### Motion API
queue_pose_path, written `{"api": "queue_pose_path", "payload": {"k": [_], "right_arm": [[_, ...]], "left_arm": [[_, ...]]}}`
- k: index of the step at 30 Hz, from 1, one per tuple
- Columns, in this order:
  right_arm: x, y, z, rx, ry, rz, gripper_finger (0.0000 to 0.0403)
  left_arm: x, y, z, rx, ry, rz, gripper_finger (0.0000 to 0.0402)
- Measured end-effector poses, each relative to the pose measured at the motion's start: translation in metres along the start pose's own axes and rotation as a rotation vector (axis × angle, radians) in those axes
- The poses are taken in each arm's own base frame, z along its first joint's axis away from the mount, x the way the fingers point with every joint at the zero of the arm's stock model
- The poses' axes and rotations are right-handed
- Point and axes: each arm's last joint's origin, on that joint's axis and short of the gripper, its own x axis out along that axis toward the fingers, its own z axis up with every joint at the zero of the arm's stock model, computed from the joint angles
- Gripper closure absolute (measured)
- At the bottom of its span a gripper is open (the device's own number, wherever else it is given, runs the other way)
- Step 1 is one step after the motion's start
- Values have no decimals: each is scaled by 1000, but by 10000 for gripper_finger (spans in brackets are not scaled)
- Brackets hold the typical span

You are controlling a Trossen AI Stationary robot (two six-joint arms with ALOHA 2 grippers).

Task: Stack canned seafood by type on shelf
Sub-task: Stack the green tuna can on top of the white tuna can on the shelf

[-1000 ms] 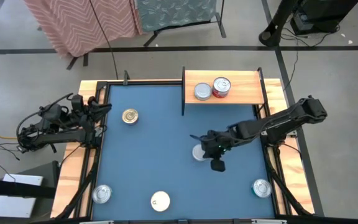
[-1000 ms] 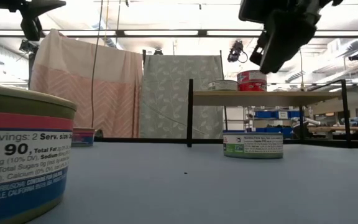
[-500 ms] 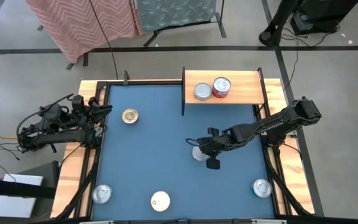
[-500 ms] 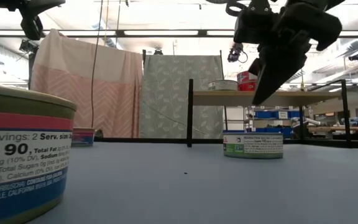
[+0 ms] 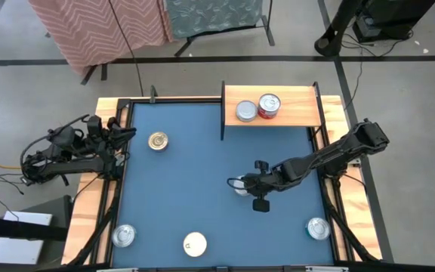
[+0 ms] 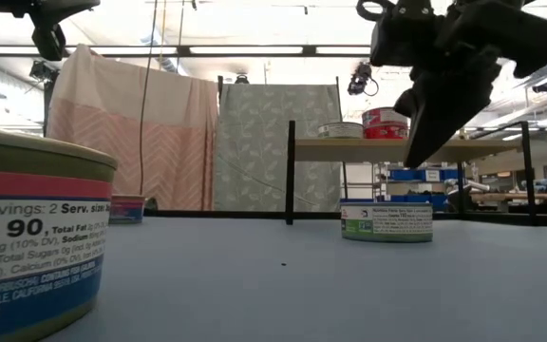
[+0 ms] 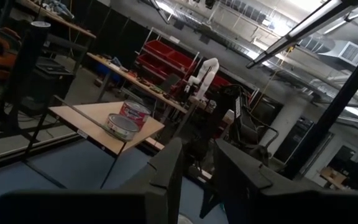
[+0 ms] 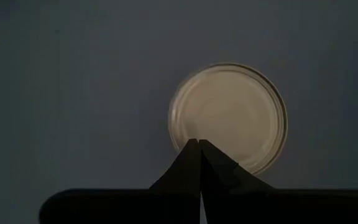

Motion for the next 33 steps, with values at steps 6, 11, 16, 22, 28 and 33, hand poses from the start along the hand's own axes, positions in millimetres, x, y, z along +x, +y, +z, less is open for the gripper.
{"api": "queue_pose_path", "payload": {"k": [6, 11, 16, 22, 28, 33], "right_arm": [[9, -1, 0, -12, 19, -15, 398], [16, 0, 0, -15, 24, -17, 398], [23, 1, -1, -6, 38, -14, 398], [27, 3, -5, 18, 39, -3, 398], [31, 2, -10, 56, 43, 7, 398], [32, 3, -13, 73, 41, 9, 398]], "left_arm": [[0, 0, 0, -1, -1, 0, 307], [0, 0, 0, -1, 0, 0, 307], [0, 0, 0, 0, 1, 0, 307], [1, 0, 0, 17, 6, 3, 307], [1, 0, 0, 20, 6, 3, 307], [1, 0, 0, 20, 6, 3, 307]]}}
